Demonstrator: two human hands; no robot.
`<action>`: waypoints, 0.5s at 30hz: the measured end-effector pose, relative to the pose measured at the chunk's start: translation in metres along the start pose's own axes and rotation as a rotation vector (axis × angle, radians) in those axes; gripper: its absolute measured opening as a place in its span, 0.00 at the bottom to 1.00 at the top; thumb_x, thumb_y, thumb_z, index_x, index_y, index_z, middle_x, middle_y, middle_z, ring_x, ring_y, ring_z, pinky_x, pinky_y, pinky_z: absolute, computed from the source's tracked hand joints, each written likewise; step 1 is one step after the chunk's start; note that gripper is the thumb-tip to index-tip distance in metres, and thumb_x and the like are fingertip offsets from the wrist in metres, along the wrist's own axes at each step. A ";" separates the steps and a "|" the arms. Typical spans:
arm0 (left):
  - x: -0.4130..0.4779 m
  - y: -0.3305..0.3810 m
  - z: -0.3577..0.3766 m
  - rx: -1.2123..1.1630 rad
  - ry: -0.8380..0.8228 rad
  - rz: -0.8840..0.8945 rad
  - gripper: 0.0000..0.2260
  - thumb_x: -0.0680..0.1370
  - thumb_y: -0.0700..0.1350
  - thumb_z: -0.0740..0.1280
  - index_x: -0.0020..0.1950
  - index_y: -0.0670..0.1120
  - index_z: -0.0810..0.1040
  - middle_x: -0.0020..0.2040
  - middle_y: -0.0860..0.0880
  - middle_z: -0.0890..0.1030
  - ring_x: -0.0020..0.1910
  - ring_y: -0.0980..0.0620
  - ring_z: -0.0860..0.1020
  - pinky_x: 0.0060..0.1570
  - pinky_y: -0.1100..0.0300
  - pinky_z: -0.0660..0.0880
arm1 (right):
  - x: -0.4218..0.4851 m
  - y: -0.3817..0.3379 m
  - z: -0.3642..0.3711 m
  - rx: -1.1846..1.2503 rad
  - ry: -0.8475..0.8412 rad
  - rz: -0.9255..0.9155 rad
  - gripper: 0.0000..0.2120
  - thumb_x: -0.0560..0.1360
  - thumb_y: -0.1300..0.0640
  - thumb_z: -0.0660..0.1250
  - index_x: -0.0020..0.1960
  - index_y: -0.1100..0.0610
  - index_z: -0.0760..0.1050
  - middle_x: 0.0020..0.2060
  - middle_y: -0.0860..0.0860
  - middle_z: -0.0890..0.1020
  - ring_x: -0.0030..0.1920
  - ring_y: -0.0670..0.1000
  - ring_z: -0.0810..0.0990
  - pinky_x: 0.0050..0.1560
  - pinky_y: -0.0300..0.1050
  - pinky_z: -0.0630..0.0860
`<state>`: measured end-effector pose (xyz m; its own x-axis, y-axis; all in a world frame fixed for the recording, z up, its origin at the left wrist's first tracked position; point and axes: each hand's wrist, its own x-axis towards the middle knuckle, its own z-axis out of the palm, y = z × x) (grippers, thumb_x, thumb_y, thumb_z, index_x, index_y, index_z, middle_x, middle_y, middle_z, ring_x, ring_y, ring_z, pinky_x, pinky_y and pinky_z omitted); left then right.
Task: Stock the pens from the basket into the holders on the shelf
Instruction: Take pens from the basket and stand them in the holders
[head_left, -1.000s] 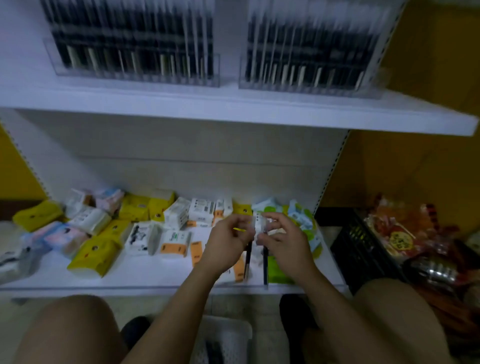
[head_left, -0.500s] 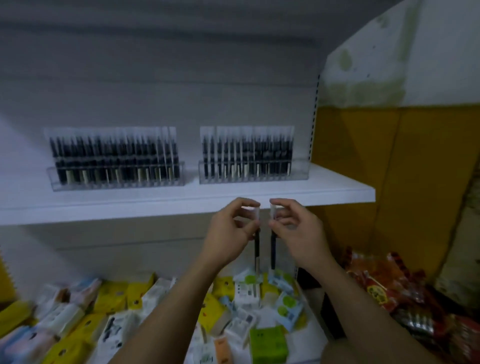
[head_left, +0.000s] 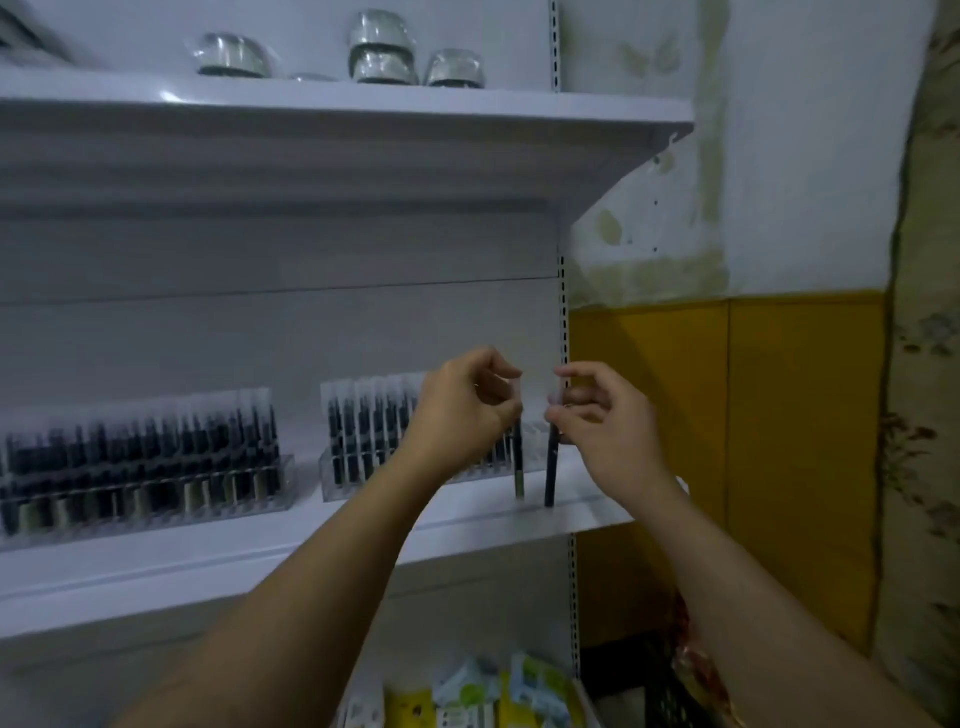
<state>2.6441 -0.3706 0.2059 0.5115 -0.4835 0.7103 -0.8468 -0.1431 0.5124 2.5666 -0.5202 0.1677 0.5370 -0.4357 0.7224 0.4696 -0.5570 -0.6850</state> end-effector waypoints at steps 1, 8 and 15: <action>0.008 0.000 0.002 0.014 0.011 0.005 0.09 0.73 0.42 0.73 0.47 0.53 0.77 0.42 0.55 0.81 0.41 0.60 0.80 0.40 0.66 0.79 | 0.007 0.003 -0.002 -0.002 0.012 0.001 0.19 0.72 0.61 0.74 0.50 0.38 0.74 0.43 0.46 0.81 0.44 0.45 0.82 0.46 0.52 0.83; 0.055 -0.012 0.019 0.032 0.080 0.009 0.11 0.75 0.41 0.71 0.45 0.57 0.74 0.42 0.56 0.80 0.40 0.61 0.80 0.33 0.71 0.77 | 0.058 0.023 -0.004 0.001 0.053 -0.001 0.16 0.73 0.62 0.72 0.54 0.46 0.75 0.43 0.46 0.80 0.43 0.48 0.82 0.42 0.47 0.82; 0.097 -0.032 0.036 0.061 0.111 0.065 0.08 0.75 0.41 0.71 0.48 0.52 0.75 0.41 0.57 0.78 0.41 0.61 0.78 0.41 0.69 0.76 | 0.105 0.047 0.009 -0.033 0.055 0.005 0.15 0.74 0.63 0.72 0.55 0.48 0.75 0.44 0.45 0.79 0.44 0.46 0.81 0.45 0.50 0.83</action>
<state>2.7158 -0.4442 0.2413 0.4657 -0.3954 0.7917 -0.8841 -0.1687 0.4358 2.6518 -0.5858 0.2105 0.4998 -0.4762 0.7235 0.4427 -0.5775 -0.6859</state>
